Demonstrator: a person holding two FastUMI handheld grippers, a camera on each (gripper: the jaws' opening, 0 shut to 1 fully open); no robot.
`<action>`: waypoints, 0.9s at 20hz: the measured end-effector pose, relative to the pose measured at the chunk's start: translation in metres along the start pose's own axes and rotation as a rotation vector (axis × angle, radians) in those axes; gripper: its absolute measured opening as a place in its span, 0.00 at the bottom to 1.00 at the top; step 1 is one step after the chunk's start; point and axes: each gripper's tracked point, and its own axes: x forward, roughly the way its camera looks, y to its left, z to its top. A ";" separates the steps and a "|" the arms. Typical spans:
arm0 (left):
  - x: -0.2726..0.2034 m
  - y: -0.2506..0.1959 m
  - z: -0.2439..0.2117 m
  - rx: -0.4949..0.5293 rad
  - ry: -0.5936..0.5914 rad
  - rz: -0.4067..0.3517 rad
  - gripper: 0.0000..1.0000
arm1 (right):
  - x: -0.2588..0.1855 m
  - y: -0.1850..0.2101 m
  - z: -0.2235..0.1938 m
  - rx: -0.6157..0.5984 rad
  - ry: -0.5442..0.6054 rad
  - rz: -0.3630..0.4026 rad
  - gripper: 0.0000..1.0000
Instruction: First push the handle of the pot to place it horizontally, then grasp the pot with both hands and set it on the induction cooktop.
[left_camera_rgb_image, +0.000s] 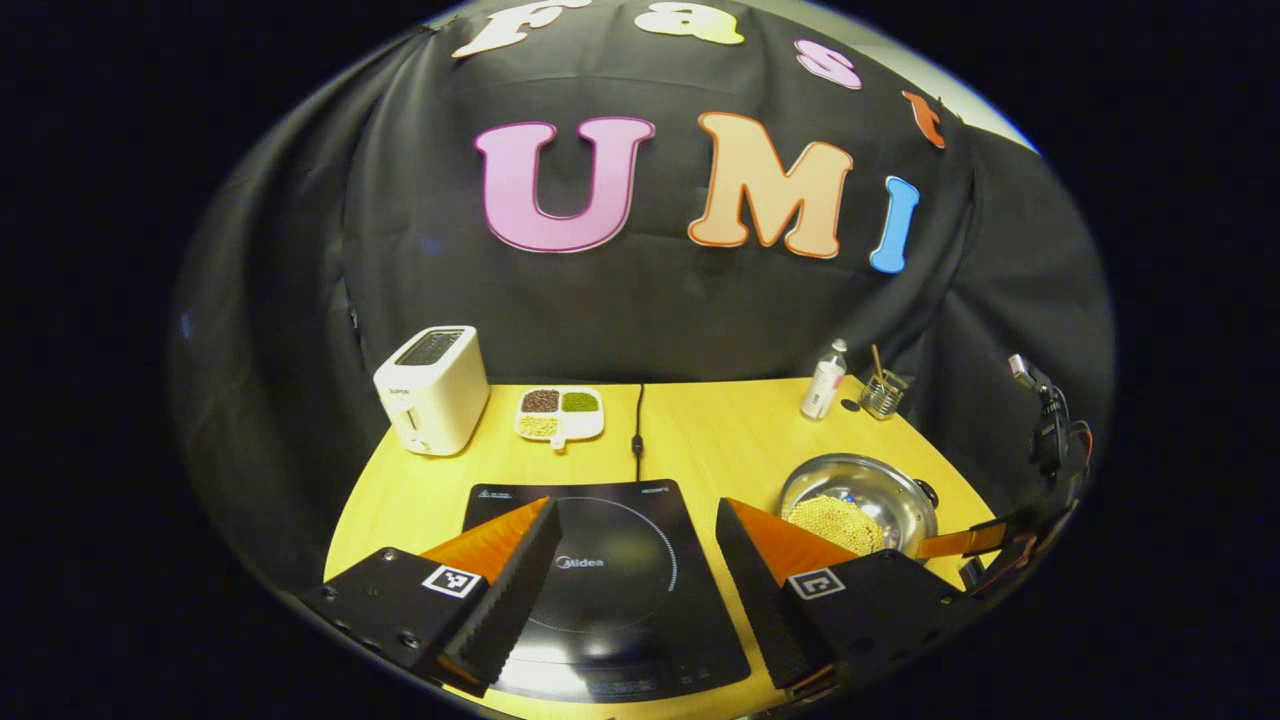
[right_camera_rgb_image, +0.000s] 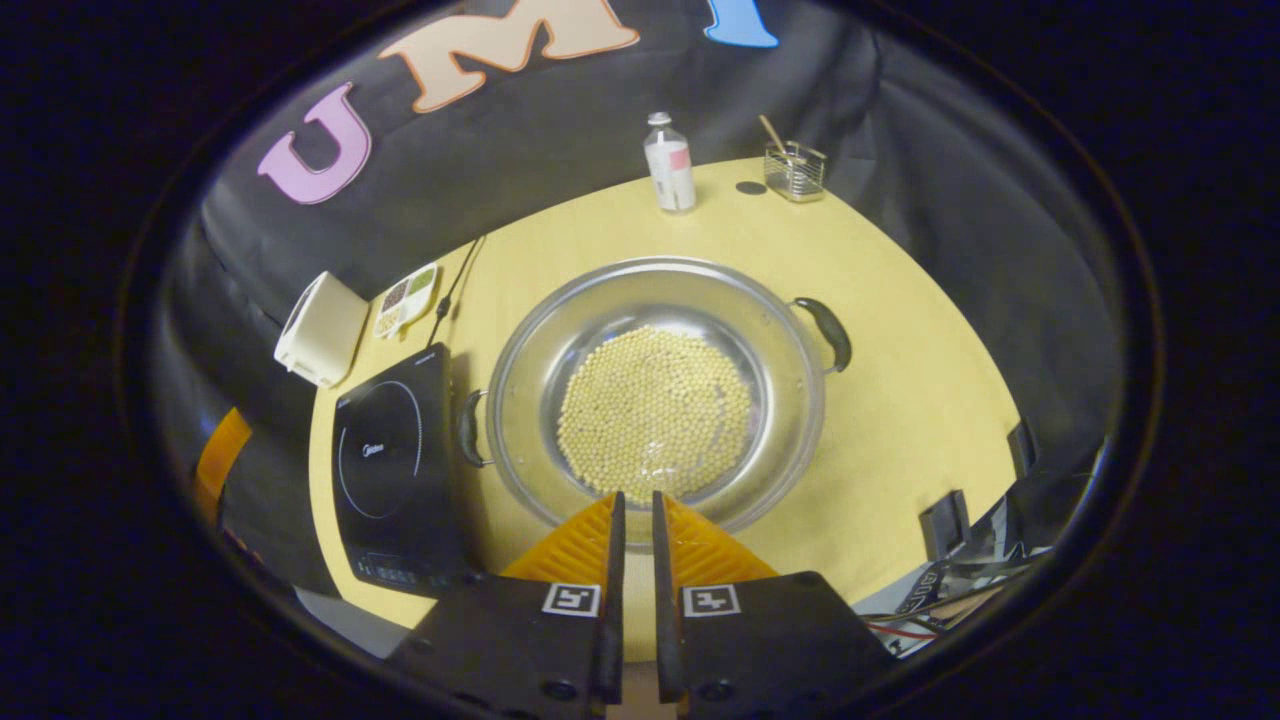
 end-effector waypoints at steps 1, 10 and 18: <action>0.004 -0.010 -0.001 -0.001 0.011 -0.005 0.95 | 0.002 -0.007 0.004 -0.001 0.009 0.014 0.14; 0.043 -0.097 -0.037 -0.106 0.185 -0.063 0.96 | 0.033 -0.082 0.058 -0.080 0.090 0.093 1.00; 0.083 -0.120 -0.089 -0.185 0.432 -0.109 0.96 | 0.071 -0.131 0.108 -0.143 0.171 0.155 1.00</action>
